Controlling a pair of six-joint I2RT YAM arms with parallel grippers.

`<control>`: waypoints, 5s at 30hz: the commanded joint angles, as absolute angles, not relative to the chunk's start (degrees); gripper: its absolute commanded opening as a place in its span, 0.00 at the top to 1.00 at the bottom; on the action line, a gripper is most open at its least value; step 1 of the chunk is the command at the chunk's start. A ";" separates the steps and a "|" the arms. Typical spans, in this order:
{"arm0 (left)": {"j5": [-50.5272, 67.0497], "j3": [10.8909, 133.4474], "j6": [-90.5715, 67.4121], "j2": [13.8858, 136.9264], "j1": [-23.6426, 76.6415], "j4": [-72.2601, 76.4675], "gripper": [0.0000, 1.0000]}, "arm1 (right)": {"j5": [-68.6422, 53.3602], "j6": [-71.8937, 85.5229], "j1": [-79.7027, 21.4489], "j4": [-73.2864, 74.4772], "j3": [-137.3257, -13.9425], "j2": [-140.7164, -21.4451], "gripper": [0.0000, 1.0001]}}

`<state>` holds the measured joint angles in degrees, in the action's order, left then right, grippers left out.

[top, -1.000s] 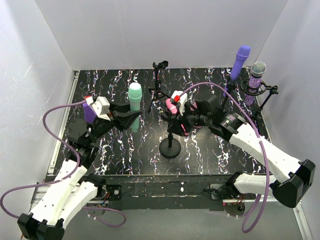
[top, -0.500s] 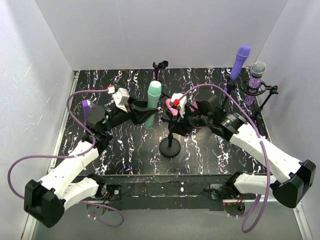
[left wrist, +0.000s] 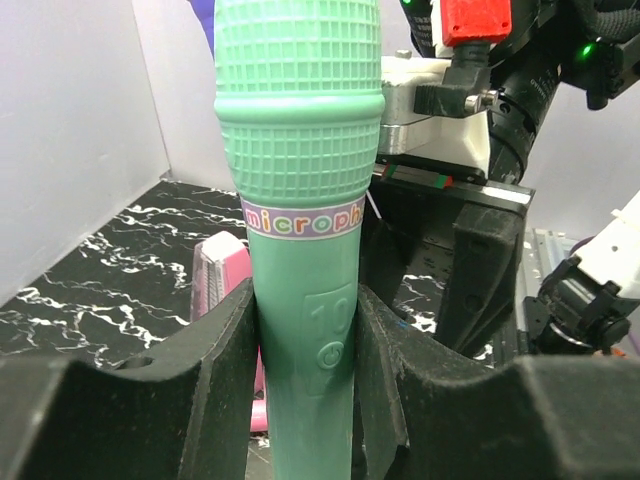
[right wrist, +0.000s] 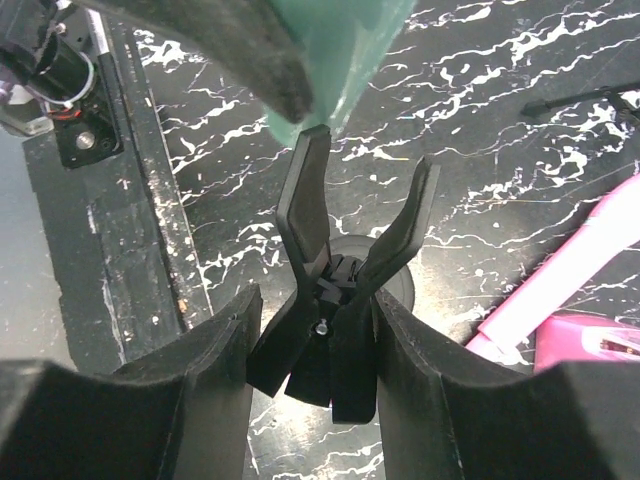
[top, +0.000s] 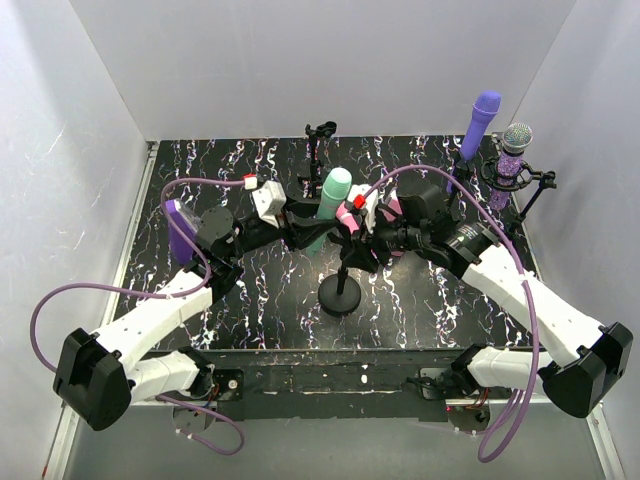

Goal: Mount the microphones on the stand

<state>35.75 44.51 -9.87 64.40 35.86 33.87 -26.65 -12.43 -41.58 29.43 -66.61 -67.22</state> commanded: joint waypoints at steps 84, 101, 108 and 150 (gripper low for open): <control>37.44 45.70 -0.26 45.79 37.53 9.50 1.00 | -55.72 -35.16 -28.74 41.82 -77.85 -63.46 0.07; 42.36 52.91 -12.04 53.43 37.97 14.33 1.00 | -61.53 -0.35 -33.74 26.01 -96.05 -72.50 0.03; 42.28 53.17 -13.27 55.02 38.67 15.38 1.00 | -58.89 1.93 -35.59 25.14 -98.35 -75.59 0.05; 38.93 45.25 -13.47 51.94 38.94 8.81 1.00 | -58.44 9.32 -34.45 16.52 -92.90 -74.88 0.75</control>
